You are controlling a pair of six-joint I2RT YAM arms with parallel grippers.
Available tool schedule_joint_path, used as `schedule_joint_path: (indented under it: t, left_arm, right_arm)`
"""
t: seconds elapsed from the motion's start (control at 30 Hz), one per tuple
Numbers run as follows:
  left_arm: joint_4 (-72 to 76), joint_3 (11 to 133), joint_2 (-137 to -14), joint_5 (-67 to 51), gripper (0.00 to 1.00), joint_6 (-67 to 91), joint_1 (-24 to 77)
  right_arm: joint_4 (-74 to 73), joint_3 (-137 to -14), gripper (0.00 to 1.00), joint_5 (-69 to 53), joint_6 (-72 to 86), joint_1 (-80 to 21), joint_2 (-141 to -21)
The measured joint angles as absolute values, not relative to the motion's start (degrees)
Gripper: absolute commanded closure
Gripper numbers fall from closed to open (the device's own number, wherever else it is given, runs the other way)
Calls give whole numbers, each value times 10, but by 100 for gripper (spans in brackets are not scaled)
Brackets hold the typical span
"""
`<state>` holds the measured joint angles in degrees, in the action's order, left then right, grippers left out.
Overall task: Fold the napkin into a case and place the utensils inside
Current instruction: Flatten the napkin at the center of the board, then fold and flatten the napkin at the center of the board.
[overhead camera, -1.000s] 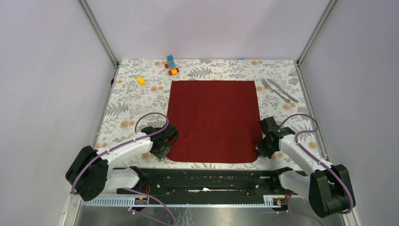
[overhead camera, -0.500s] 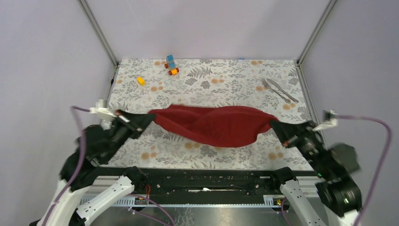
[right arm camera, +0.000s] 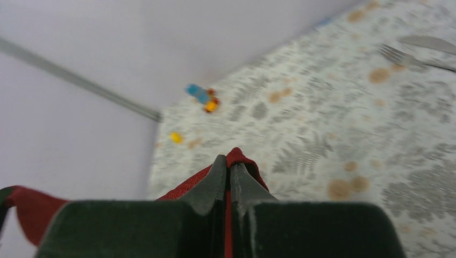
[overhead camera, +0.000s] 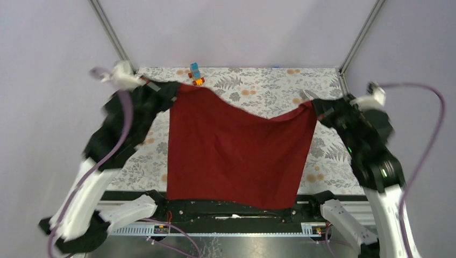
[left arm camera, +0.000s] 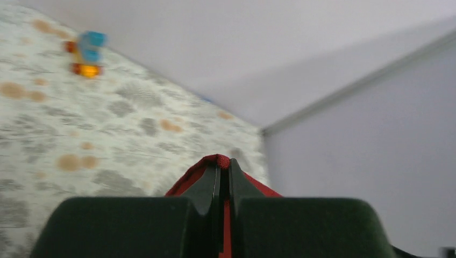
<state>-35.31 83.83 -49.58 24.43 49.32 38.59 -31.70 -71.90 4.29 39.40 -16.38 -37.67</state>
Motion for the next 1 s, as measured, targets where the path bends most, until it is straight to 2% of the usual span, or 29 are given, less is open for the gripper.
schedule_joint_path:
  t: [0.07, 0.17, 0.33, 0.5, 0.73, 0.9, 1.0]
  left_arm:
    - [-363, 879, -594, 261, 100, 476, 354]
    - [-337, 887, -722, 213, 100, 461, 249]
    - [-269, 822, -888, 94, 100, 460, 111]
    - [-110, 716, -992, -36, 100, 477, 47]
    - [12, 716, -1111, -186, 100, 491, 13]
    - [19, 694, -1085, -230, 100, 486, 12]
    - [5, 624, -1019, -241, 100, 484, 12]
  right_arm:
    - [-316, -736, 100, 81, 382, -163, -475]
    - [-299, -771, 100, 94, 366, -149, -632]
    - [-248, -805, 100, 47, 349, -100, -880]
    - [-193, -821, 100, -49, 345, -57, -1053]
    - [-155, -886, 100, -142, 322, -47, -1169]
    - [-178, -910, 100, -175, 296, -47, -1169]
    - [-192, -855, 100, -188, 285, -47, -1131]
